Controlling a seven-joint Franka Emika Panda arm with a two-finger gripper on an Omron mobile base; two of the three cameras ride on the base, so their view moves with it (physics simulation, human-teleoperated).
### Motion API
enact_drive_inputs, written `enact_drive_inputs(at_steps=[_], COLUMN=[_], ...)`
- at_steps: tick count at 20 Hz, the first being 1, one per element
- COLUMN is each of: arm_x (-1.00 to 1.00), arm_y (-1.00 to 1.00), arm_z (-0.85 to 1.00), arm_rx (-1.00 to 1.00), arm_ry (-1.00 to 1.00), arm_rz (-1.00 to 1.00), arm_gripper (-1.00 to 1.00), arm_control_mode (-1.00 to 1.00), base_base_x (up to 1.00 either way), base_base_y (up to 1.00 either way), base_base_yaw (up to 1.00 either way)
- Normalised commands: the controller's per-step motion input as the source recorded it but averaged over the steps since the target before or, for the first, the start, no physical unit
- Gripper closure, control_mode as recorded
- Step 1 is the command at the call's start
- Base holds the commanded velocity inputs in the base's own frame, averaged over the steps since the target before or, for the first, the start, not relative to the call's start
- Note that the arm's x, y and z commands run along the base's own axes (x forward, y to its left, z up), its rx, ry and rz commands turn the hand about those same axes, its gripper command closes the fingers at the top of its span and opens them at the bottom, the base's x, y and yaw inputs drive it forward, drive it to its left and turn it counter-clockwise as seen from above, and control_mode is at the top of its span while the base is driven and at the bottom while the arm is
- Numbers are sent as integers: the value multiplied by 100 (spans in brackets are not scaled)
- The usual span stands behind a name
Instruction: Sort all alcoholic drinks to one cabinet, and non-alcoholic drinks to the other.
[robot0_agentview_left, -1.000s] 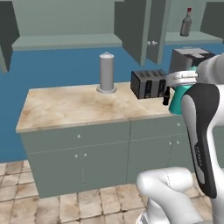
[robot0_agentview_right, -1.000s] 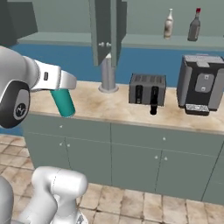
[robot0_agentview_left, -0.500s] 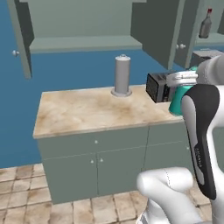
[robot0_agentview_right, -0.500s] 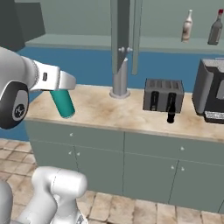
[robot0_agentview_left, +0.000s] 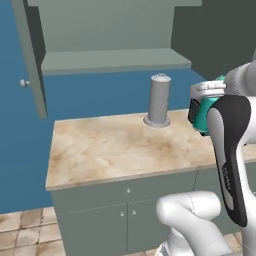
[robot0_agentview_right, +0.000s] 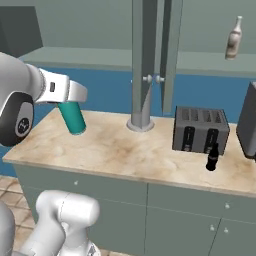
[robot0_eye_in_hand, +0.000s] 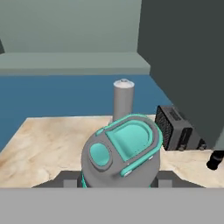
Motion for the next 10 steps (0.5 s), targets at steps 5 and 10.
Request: enact_drive_inputs(at_steps=[5,10], arm_x=[0,0], arm_y=[0,0], arm_z=[0,0], arm_rx=[0,0], arm_ry=[0,0], arm_rz=[0,0], arm_gripper=[100,100], arm_control_mode=[100,100], base_base_x=[61,39], base_base_y=[42,38], base_base_yaw=[0,0])
